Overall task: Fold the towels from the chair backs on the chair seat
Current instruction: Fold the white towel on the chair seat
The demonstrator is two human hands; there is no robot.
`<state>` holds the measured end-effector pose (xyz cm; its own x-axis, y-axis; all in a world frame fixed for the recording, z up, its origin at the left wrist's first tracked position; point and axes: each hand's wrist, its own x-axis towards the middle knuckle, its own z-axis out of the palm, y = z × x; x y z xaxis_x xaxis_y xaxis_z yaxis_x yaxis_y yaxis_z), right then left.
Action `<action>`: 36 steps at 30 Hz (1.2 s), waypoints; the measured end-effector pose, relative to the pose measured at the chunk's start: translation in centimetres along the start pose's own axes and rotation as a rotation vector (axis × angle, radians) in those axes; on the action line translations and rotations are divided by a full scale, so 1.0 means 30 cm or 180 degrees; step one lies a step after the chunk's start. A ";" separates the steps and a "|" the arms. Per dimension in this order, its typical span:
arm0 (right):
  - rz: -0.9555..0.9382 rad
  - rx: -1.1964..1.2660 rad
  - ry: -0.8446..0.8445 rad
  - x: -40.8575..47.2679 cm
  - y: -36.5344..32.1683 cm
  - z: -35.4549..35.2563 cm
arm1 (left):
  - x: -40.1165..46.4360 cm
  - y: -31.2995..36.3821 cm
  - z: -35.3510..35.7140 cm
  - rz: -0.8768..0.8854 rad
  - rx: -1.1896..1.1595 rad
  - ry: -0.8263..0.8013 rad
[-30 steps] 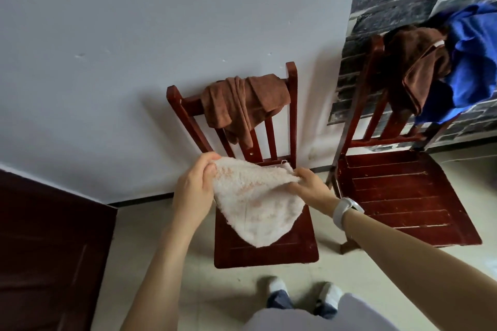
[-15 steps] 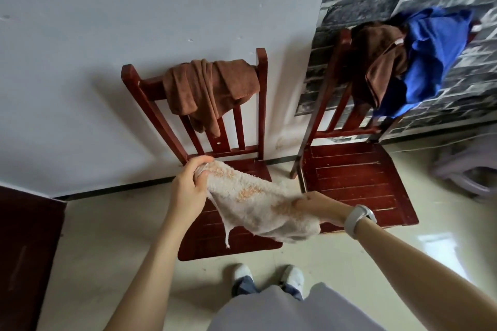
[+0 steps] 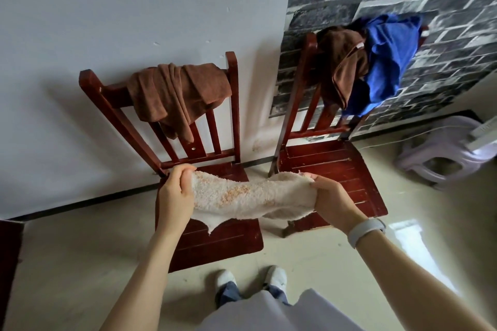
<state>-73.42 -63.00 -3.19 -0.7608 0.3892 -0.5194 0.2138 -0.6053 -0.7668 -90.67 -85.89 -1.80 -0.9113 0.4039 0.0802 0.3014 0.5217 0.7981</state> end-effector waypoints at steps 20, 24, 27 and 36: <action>0.0500 -0.4582 -0.0311 -0.002 0.156 0.004 | -0.111 -0.296 -0.122 -0.0153 0.1218 -0.1243; -0.0391 -0.4295 0.0209 0.002 0.216 0.044 | -0.173 -0.317 -0.130 -0.0646 0.0610 -0.0845; -0.0423 -0.2883 0.0817 0.005 0.224 0.107 | -0.194 -0.323 -0.141 -0.0498 0.0465 -0.0433; -0.0148 -0.4138 0.0929 0.239 0.381 0.178 | -0.036 -0.560 -0.091 -0.0956 0.0512 -0.0544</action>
<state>-79.71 -70.83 -13.66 -0.6599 0.6236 -0.4191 0.7409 0.4472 -0.5012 -95.49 -97.14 -13.66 -0.9099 0.3275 -0.2548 0.0805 0.7418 0.6658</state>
